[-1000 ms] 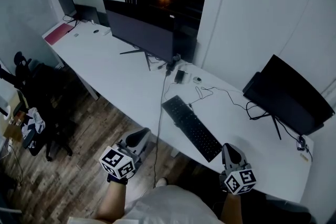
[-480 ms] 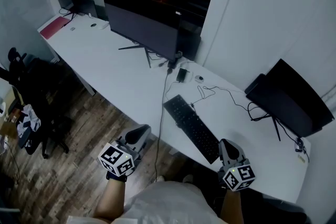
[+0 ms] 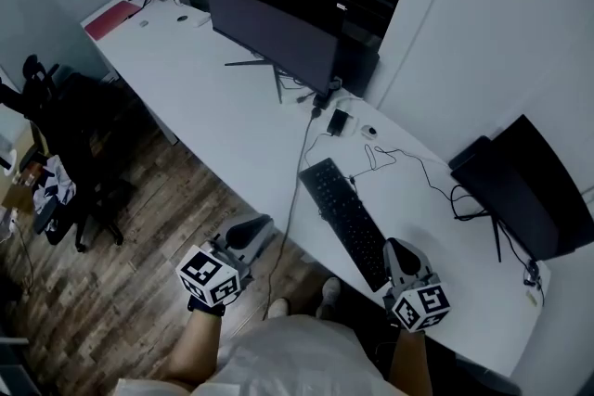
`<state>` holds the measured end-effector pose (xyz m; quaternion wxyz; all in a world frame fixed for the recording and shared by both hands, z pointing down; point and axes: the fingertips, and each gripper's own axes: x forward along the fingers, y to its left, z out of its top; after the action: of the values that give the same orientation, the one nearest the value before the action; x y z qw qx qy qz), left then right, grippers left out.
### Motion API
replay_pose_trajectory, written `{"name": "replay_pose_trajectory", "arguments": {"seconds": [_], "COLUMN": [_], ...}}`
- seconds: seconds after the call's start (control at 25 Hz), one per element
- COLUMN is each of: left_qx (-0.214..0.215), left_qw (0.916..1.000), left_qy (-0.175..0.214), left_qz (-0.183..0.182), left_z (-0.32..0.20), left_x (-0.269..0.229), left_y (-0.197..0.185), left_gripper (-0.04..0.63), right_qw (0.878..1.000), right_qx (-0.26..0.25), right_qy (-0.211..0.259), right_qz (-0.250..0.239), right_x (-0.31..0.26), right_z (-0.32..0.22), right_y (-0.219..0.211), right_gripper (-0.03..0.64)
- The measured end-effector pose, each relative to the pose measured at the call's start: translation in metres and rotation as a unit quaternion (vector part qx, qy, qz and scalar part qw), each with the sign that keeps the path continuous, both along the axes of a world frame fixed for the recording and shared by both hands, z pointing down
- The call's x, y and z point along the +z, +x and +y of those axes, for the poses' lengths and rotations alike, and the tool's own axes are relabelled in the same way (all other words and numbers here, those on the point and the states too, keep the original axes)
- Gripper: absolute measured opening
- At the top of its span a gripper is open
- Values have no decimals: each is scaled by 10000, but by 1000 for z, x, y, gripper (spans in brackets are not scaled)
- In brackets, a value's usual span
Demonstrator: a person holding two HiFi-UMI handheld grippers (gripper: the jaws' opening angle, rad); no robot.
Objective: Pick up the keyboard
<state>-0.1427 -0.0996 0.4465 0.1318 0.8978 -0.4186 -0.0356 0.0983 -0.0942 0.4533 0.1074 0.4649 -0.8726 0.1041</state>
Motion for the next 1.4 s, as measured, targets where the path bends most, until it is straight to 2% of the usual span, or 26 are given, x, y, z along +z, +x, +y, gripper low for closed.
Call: {"name": "replay_pose_trajectory", "arguments": {"seconds": [0.48, 0.76, 1.0, 1.4], "left_qx": [-455, -527, -417, -314], "left_qw": [9987, 9979, 9975, 9966], "left_qy": [-207, -344, -539, -738], "left_qz": [-117, -145, -202, -200], "left_z": [-29, -35, -37, -42], "left_x": [7, 22, 40, 56], "left_y": [17, 39, 62, 77], "left_gripper": [28, 28, 28, 28], "right_qw": [9950, 9885, 9796, 9584], "right_qx": [-957, -1449, -1899, -2576], "right_qy": [-228, -385, -559, -689], "right_qz": [161, 177, 351, 1023], "right_x": [23, 39, 63, 90], "right_z": [-53, -80, -92, -99], "right_y": [-11, -17, -32, -45], "right_gripper": [5, 8, 46, 91]}}
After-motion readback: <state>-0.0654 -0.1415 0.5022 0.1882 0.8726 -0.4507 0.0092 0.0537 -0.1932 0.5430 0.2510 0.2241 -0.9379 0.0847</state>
